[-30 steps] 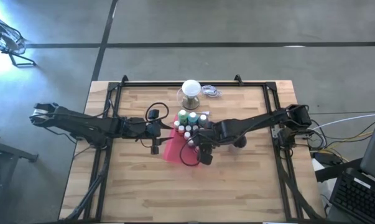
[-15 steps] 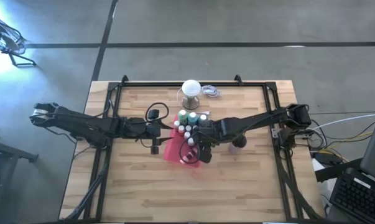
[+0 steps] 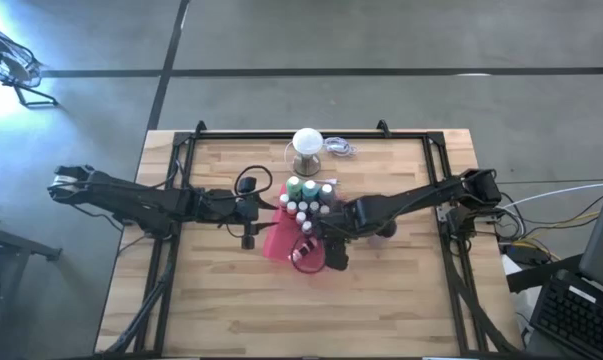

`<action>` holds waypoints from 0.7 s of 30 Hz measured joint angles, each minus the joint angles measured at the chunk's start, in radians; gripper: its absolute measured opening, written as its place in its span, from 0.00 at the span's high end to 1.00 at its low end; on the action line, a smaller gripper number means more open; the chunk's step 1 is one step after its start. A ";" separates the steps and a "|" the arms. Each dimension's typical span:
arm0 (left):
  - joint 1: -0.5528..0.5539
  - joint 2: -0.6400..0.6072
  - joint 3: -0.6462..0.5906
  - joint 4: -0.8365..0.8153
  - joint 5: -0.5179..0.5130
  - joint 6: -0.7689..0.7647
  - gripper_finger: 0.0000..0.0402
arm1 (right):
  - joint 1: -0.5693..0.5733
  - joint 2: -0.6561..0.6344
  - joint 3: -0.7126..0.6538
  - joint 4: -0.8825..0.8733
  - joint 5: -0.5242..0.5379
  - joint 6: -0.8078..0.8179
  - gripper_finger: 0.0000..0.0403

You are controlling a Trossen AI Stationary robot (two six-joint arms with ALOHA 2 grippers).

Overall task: Pick & Place Paint Supplies
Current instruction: Put the small pink paint bottle into the red bin

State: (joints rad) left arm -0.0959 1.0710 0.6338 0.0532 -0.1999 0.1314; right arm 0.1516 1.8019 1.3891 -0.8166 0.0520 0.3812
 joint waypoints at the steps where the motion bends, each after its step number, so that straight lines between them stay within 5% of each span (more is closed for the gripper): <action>1: 0.000 0.000 0.000 0.000 0.000 0.000 0.54 | 0.010 0.000 0.000 0.017 0.000 -0.029 0.56; 9: 0.000 0.000 0.002 0.014 0.000 -0.001 0.54 | 0.040 0.048 0.015 0.041 0.148 -0.206 0.61; 16: 0.000 0.000 0.002 0.035 0.000 -0.001 0.54 | 0.048 0.048 0.093 -0.003 0.165 -0.395 0.67; 21: 0.000 0.000 0.002 0.051 0.000 0.002 0.54 | 0.054 0.087 0.189 -0.080 0.302 -0.553 0.69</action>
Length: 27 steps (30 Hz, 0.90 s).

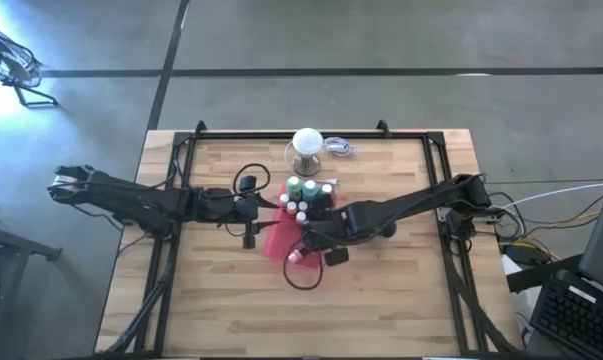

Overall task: Pick & Place Paint Supplies
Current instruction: Put the small pink paint bottle into the red bin

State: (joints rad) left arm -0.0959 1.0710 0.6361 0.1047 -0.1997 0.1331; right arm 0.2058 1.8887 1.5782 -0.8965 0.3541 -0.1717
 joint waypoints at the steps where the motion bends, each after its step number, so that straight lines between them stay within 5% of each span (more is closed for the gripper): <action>1: 0.000 0.000 0.000 0.001 0.000 0.005 0.54 | 0.000 0.015 0.026 -0.007 0.013 -0.034 0.69; 10: 0.001 0.000 0.040 -0.013 -0.003 0.032 0.54 | 0.000 0.272 0.364 -0.211 -0.060 -0.236 0.62; 16: 0.001 -0.032 0.101 -0.205 -0.010 0.039 0.54 | -0.001 0.435 0.590 -0.423 -0.067 -0.267 0.51; 27: 0.001 -0.116 0.109 -0.350 -0.010 0.027 0.54 | 0.009 0.547 0.759 -0.485 -0.154 -0.332 0.46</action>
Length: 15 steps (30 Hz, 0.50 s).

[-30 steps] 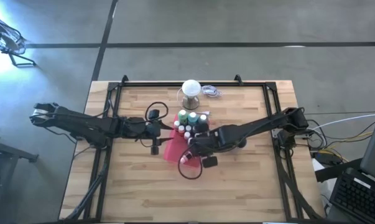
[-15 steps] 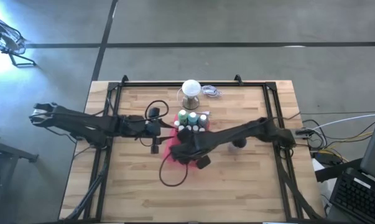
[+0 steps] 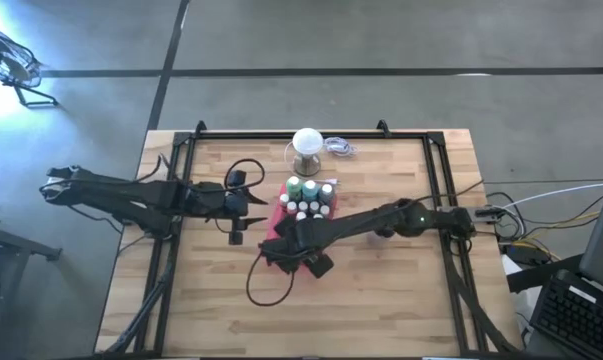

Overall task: Pick & Place Paint Supplies
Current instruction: Put the small pink paint bottle into the red bin

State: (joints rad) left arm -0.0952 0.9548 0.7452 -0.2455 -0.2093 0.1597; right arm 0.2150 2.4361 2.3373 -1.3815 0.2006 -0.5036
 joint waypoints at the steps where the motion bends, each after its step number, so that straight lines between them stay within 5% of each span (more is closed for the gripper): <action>1: 0.000 -0.006 -0.001 -0.007 0.000 0.000 0.54 | 0.000 0.002 -0.002 0.000 0.000 0.000 0.46; 15: 0.000 -0.020 -0.013 0.019 0.001 0.007 0.54 | 0.022 0.034 -0.015 0.011 -0.002 -0.017 0.55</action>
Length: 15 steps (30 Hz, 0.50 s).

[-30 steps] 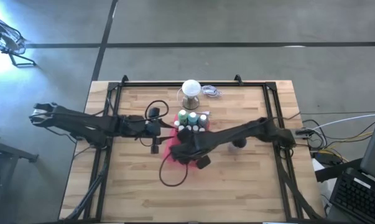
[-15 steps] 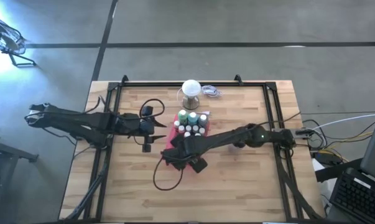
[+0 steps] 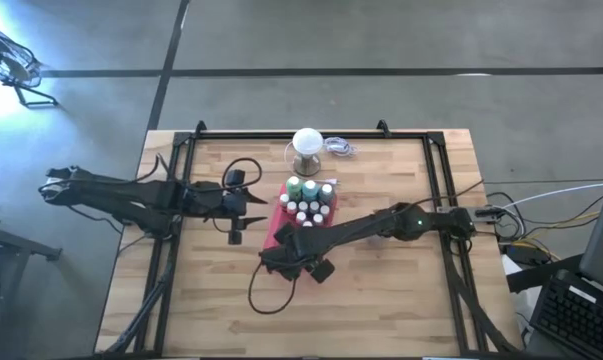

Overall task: Pick & Place Paint Supplies
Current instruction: Put the small pink paint bottle into the red bin

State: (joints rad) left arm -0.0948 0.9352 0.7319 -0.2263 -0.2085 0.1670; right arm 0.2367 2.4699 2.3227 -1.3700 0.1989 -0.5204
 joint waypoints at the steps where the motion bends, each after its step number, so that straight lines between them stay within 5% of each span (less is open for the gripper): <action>1: 0.000 0.000 0.000 0.005 0.000 0.004 0.54 | 0.000 0.000 -0.006 0.005 0.000 -0.004 0.55; 15: 0.000 0.000 0.000 0.009 0.001 0.016 0.54 | -0.002 -0.001 -0.124 0.054 0.011 -0.060 0.66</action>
State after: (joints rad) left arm -0.0948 0.9352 0.7319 -0.2173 -0.2077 0.1833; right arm 0.2344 2.4691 2.1982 -1.3161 0.2103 -0.5808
